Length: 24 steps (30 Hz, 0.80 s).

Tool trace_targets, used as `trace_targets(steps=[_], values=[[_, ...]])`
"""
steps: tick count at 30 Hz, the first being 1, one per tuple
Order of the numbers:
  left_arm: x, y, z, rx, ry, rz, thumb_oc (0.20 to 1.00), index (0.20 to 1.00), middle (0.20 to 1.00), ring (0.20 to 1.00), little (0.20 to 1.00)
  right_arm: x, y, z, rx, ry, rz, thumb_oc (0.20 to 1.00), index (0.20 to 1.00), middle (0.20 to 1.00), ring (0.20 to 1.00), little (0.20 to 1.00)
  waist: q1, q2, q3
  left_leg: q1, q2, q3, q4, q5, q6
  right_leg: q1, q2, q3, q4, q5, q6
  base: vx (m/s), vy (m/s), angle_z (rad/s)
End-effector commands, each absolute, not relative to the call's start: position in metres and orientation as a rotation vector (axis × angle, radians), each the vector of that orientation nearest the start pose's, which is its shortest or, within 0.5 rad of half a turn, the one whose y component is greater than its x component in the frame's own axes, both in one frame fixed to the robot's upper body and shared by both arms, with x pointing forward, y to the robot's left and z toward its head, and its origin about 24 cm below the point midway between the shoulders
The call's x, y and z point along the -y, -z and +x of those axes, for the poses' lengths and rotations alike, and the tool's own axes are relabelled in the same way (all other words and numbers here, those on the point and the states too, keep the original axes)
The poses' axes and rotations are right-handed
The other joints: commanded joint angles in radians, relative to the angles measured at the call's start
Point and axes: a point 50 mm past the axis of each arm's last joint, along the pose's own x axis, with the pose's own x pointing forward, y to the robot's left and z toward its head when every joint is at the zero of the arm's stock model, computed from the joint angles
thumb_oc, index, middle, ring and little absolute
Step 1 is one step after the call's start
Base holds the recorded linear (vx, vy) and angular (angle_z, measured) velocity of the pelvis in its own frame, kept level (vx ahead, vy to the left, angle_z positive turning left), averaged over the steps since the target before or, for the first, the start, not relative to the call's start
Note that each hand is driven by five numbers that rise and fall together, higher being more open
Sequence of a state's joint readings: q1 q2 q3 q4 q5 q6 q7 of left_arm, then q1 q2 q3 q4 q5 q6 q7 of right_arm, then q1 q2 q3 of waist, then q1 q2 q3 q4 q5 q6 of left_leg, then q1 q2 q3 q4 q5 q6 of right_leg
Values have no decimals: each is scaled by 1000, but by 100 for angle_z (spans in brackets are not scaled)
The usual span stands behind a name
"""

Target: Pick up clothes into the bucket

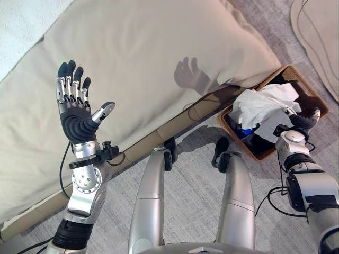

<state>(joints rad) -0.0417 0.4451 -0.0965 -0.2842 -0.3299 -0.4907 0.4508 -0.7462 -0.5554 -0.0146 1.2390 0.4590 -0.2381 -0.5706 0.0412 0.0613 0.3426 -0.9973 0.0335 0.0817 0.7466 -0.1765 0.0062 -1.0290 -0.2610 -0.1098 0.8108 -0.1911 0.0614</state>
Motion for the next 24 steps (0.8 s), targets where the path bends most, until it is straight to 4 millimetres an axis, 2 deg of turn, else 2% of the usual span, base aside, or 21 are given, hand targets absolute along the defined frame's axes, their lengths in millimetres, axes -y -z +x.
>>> trace_targets(steps=[1,3,4,8,10,15,19,20,23,24], values=[[-210,-162,223,791,-230,-133,1000,1000,1000,1000,1000,357,-67,308,-68,1008,-8,1000,1000,1000,1000,1000,-23,-12,-80,101,39,-4,-246,121,-32,121,-5,-3,-223,129,64,-60,-12,0],[-212,-158,224,771,-240,-120,1000,1000,1000,1000,1000,357,-62,305,-75,1003,-1,1000,1000,1000,1000,1000,-28,-17,-80,146,41,-3,-281,129,-34,167,-2,-9,-261,141,67,40,-16,0],[-218,-151,226,734,-260,-99,1000,1000,1000,1000,1000,356,-53,298,-82,985,5,1000,1000,1000,1000,1000,-35,-27,-78,241,41,-3,-350,148,-38,264,1,-24,-339,166,74,87,-23,-1],[-229,-144,224,701,-303,-88,1000,1000,1000,1000,1000,351,-38,286,-86,980,44,1000,1000,1000,1000,1000,-48,-36,-74,372,37,-1,-436,166,-45,396,6,-40,-433,193,85,80,-18,-6],[-239,-132,223,640,-336,-82,1000,1000,1000,1000,1000,341,-26,275,-65,948,93,1000,1000,1000,1000,1000,-62,-44,-73,502,35,6,-526,190,-53,525,12,-54,-519,213,94,116,-13,-11],[-247,-101,224,487,-341,-123,1000,1000,1000,1000,1000,314,-13,257,12,831,190,1000,1000,1000,1000,1000,-89,-50,-101,681,38,18,-671,237,-64,697,26,-82,-634,241,109,111,-12,-9],[-249,-85,222,409,-333,-88,1000,1000,1000,1000,1000,303,-11,245,58,782,221,1000,1000,1000,1000,1000,-101,-56,-129,762,42,29,-740,259,-71,774,39,-96,-688,255,113,101,-9,1],[-246,-74,220,357,-315,-89,1000,1000,1000,1000,1000,291,-10,239,82,716,267,1000,1000,1000,1000,1000,-108,-60,-149,802,46,35,-766,263,-73,813,47,-101,-717,260,116,71,-10,0],[-247,-65,218,312,-313,-69,1000,1000,1000,1000,1000,284,-6,231,80,678,276,1000,1000,1000,1000,1000,-111,-67,-171,838,52,40,-778,264,-77,848,54,-104,-738,263,117,93,-13,-7],[-245,-53,214,262,-311,-70,1000,1000,1000,1000,1000,275,-3,226,75,639,291,1000,1000,1000,1000,1000,-111,-73,-193,880,56,50,-793,260,-76,884,62,-102,-758,266,117,111,-10,-9]])
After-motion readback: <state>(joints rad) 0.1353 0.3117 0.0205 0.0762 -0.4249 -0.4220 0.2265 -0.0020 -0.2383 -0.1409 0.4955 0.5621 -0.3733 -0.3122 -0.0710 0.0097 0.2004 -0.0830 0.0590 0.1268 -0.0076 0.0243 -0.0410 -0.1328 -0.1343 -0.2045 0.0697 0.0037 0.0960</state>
